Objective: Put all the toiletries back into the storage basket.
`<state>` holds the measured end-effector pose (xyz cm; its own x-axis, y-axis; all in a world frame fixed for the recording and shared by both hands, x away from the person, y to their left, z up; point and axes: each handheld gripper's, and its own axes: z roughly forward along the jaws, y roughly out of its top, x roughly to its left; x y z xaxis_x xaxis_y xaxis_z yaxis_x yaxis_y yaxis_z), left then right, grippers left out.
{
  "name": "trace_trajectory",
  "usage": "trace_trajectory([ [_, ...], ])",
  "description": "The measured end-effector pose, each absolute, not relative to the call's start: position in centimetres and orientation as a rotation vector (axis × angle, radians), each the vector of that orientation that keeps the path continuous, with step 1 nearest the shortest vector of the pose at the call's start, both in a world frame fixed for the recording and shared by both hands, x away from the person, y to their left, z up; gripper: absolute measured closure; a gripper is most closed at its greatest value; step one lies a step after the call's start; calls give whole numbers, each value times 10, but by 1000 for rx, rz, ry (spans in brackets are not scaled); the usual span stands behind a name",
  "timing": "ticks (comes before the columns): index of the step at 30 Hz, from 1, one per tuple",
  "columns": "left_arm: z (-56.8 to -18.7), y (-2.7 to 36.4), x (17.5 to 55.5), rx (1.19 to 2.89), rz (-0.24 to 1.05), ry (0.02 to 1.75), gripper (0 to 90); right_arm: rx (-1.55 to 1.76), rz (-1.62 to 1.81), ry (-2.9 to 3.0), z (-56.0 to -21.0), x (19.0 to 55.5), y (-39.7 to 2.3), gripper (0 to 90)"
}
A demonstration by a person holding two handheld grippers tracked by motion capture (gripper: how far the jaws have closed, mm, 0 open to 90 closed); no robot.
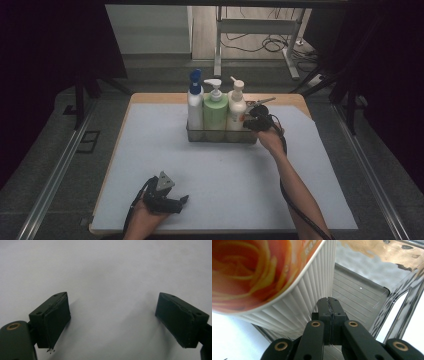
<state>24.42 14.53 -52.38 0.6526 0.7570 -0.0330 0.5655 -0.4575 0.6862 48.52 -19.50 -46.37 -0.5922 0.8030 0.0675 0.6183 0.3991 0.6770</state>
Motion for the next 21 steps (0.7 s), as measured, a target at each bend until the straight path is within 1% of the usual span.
trace_trajectory([
  [21,-524,145,244,2190,364,1021,121,1231,966,2390,-458,477,-192,896],
])
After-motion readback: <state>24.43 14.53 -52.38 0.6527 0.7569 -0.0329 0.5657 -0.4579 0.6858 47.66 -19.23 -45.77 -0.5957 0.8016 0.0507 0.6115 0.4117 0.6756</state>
